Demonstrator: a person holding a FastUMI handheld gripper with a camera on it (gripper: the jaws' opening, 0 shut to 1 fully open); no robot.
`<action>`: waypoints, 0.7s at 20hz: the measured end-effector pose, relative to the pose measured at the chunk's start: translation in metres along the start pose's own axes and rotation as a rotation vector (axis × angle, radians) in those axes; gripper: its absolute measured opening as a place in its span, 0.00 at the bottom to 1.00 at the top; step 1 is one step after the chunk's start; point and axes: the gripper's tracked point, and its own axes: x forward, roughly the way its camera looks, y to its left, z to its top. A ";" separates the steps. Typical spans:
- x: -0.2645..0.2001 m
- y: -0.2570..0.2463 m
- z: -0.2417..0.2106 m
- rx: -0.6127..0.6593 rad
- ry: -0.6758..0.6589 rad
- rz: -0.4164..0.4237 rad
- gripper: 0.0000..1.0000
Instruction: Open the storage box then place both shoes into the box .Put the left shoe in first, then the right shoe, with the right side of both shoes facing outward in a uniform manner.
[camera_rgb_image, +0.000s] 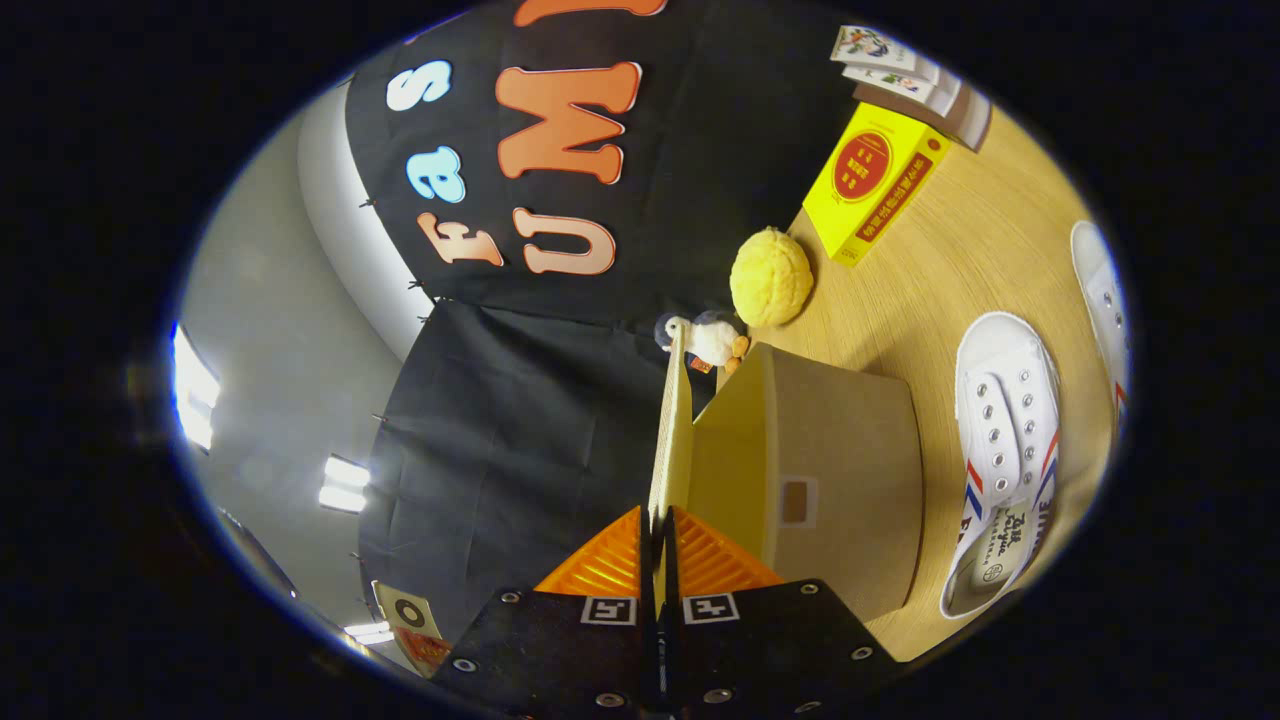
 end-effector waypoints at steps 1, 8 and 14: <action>0.003 0.010 -0.001 -0.022 0.000 0.001 0.03; 0.042 0.085 -0.017 -0.127 -0.004 0.027 0.06; 0.093 0.129 -0.044 -0.223 0.018 0.015 0.08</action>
